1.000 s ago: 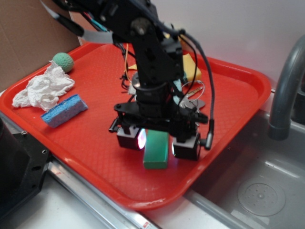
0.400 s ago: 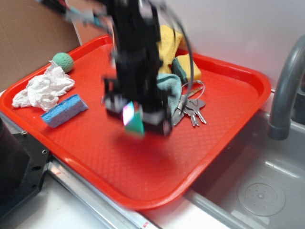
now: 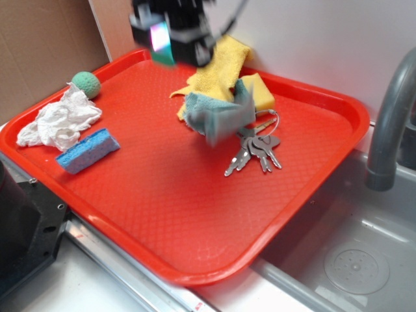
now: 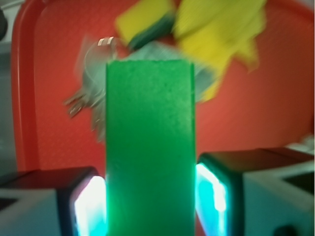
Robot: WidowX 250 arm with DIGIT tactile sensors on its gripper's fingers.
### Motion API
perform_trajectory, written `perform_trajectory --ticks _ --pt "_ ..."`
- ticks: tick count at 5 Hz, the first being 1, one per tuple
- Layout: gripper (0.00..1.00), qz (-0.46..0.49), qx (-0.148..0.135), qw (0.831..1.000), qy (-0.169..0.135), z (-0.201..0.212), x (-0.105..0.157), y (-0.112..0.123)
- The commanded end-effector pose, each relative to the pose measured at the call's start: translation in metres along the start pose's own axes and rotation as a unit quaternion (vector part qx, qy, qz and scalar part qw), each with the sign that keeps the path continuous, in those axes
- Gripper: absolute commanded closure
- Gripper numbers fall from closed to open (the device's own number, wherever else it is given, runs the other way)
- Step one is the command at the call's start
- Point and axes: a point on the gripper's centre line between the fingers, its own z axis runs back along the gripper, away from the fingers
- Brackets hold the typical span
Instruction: Grab the green block.
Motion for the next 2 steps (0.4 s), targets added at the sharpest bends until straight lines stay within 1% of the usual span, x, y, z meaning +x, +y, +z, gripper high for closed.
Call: perform_trajectory --ticks 1,2 --pt "1.00 0.011 0.000 0.997 -0.074 0.061 0.014 -0.006" --pt "1.00 -0.018 -0.019 0.997 -0.074 0.065 0.012 -0.026"
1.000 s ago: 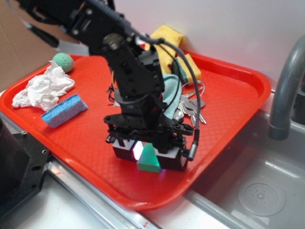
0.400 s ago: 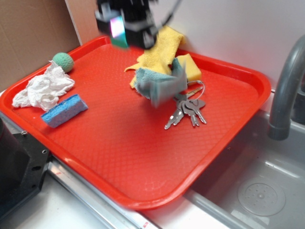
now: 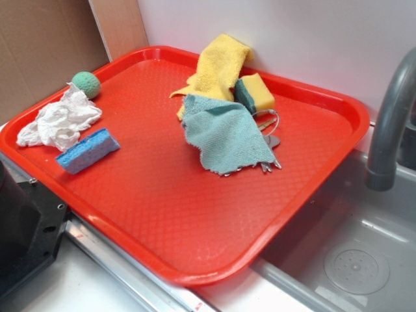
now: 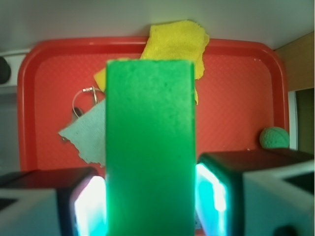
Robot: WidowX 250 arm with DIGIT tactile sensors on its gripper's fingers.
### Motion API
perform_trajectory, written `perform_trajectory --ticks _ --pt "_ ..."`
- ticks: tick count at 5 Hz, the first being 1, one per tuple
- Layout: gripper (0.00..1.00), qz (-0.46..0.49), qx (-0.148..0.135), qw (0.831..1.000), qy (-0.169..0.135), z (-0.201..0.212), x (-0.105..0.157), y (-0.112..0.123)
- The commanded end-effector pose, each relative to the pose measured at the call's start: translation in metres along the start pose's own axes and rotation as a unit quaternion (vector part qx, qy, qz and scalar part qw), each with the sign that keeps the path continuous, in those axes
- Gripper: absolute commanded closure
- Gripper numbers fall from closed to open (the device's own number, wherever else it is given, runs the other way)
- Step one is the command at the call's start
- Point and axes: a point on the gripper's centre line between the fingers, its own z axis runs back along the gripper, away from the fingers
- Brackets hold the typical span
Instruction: Grab the green block.
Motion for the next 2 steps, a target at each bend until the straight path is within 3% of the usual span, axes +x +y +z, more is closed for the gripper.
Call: perform_trajectory --ticks 1,2 --pt "1.00 -0.043 -0.024 0.998 -0.041 0.033 -0.047 -0.022" --pt "1.00 -0.013 -0.019 0.998 -0.051 0.040 -0.097 -0.011"
